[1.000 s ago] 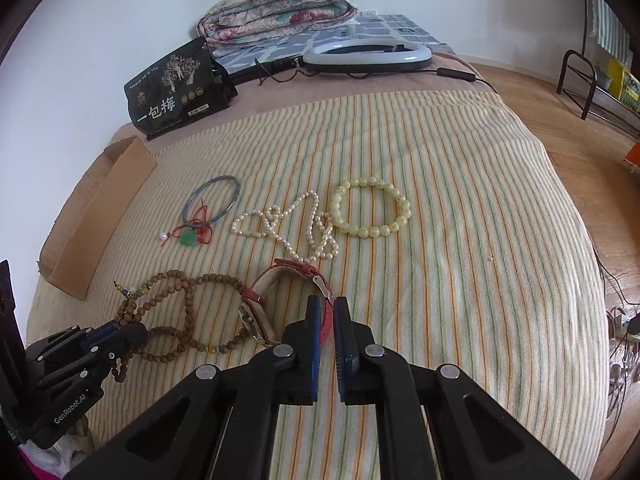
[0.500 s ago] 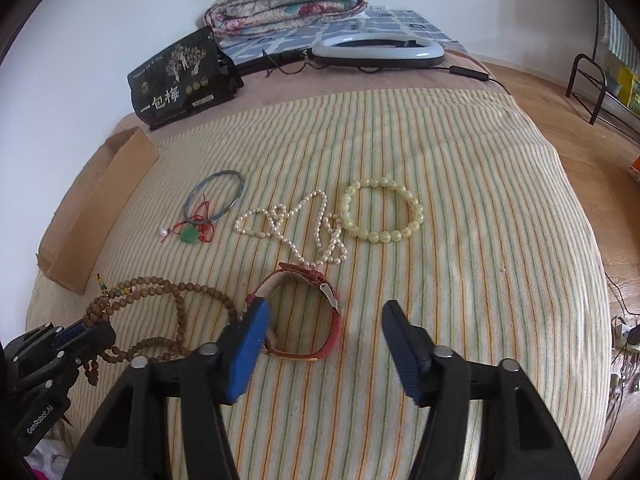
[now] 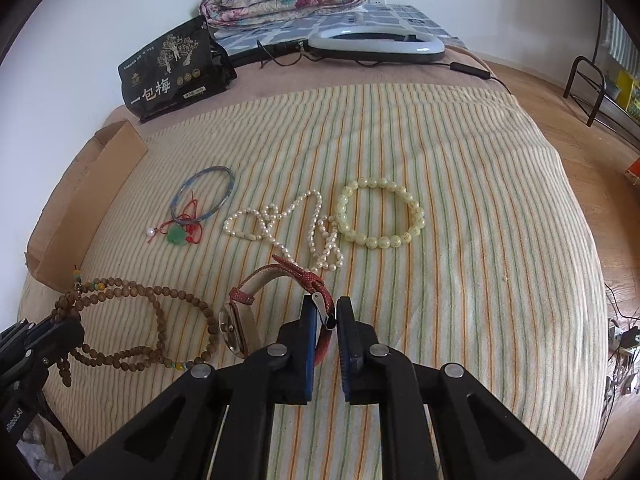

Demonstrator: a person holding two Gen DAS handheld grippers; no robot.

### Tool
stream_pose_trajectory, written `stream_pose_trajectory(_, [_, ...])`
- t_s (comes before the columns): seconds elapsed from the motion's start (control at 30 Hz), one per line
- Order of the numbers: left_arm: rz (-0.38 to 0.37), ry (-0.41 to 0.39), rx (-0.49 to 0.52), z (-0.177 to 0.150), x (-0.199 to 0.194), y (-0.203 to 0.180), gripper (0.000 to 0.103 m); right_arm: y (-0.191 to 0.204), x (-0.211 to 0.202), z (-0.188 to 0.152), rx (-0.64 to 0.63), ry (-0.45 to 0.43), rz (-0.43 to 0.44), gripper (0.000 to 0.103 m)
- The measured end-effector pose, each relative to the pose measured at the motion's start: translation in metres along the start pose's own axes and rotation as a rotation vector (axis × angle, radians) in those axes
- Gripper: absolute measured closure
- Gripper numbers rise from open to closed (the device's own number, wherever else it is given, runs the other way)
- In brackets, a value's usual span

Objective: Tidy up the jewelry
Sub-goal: 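Grasp the wooden bead mala with left gripper while right gripper grasps the red-strapped watch, then carry the mala and watch into the cardboard box and open both grippers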

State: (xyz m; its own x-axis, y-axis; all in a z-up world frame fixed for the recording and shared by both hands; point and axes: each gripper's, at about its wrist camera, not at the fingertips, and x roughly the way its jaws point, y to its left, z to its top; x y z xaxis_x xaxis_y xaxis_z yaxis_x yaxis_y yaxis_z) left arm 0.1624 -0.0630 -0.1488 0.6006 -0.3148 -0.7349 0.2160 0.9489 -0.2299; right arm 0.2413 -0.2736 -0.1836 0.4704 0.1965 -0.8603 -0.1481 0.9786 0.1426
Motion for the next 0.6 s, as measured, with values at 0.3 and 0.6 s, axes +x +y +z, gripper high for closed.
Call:
stream_pose_trajectory(0.3, [-0.032, -0.094, 0.016, 0.028, -0.044, 0.001, 0.099, 0.013, -0.068, 0.013, -0.043, -0.121, -0.004, 0.095])
stream_pose_trajectory(0.6, [-0.048, -0.098, -0.018, 0.044, -0.056, 0.016, 0.099, 0.034, -0.099, 0.018, -0.083, -0.174, 0.010, 0.095])
